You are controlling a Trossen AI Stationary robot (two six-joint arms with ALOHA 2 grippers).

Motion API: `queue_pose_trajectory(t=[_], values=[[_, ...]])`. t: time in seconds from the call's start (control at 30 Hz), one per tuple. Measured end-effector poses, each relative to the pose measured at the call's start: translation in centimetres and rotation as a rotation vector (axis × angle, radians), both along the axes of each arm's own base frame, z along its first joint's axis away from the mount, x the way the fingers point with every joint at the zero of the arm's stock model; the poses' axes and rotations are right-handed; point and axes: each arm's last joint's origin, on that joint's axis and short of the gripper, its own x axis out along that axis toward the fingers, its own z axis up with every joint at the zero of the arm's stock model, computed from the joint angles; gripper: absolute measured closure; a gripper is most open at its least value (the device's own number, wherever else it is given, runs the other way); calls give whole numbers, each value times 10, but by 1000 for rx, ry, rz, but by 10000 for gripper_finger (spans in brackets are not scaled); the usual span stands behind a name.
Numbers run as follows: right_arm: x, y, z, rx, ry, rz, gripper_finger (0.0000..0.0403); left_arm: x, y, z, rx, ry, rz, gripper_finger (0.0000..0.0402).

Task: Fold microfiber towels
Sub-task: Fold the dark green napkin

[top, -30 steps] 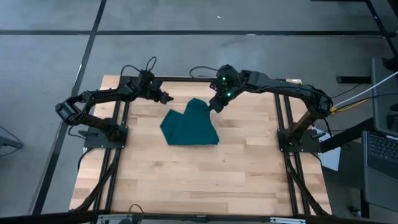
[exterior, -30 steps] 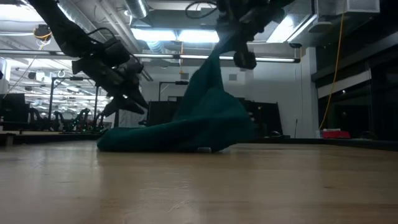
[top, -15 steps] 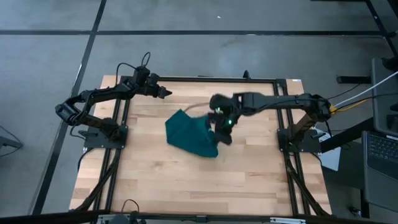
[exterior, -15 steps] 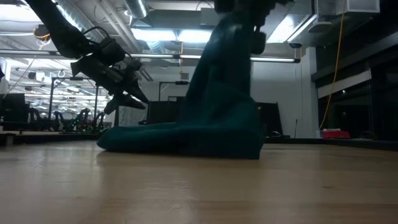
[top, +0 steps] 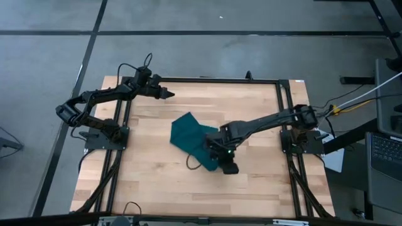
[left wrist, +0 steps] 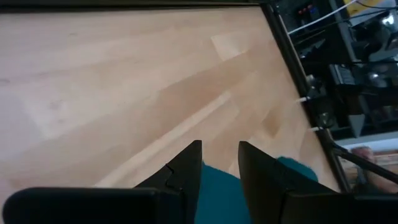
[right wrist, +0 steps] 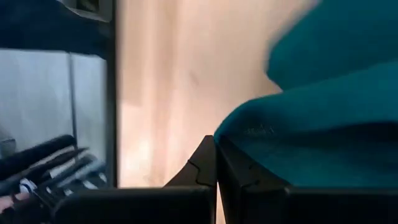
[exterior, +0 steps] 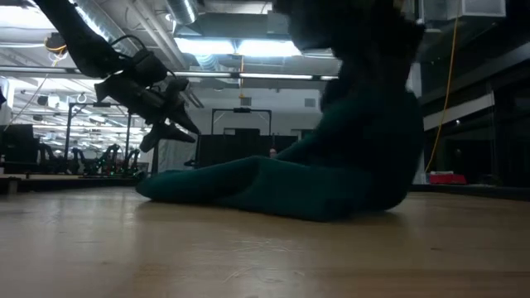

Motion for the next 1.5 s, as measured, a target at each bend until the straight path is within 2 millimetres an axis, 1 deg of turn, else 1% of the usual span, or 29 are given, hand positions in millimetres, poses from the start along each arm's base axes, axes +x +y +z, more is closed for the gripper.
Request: queue_pose_trajectory(t=[0.1,0.17,0.27,0.33,0.43,0.53,0.6,0.67,0.77,0.83,0.93,1.03,1.1,1.2,1.27,1.3,1.33,1.4,1.5], values=[[5,3,14,43,-95,-49,403,1,0,1,3,-14,1,299],[5,-4,27,56,-139,-88,403,2,2,3,23,-32,2,300],[6,-16,49,92,-251,-147,403,3,3,7,36,-67,15,301],[8,-27,72,147,-368,-194,403,4,4,10,39,-93,20,301],[11,-49,111,212,-511,-265,403,6,6,13,41,-134,17,302],[14,-76,154,206,-655,-327,403,7,6,16,23,-170,10,302],[12,-89,181,189,-735,-356,403,8,6,19,20,-195,8,302],[10,-99,197,163,-779,-374,403,9,6,22,21,-224,4,302],[14,-107,203,128,-786,-413,403,11,7,29,26,-290,-18,302],[18,-111,206,106,-801,-443,403,13,7,32,13,-309,-30,302],[22,-123,215,85,-852,-514,403,16,8,39,12,-330,-67,302],[27,-139,224,36,-912,-597,403,20,7,44,13,-341,-100,302],[29,-156,229,20,-936,-666,403,22,6,45,12,-346,-115,302],[30,-180,226,17,-928,-730,403,26,3,46,1,-350,-132,302],[37,-187,220,71,-936,-698,403,29,0,46,0,-349,-145,302],[44,-185,218,131,-948,-659,403,30,-1,46,1,-348,-149,302],[50,-179,215,201,-936,-615,403,31,-2,46,4,-344,-152,302],[65,-161,206,318,-893,-515,403,31,-2,45,14,-336,-149,302],[78,-134,191,446,-766,-366,403,30,-1,44,27,-324,-143,302]])
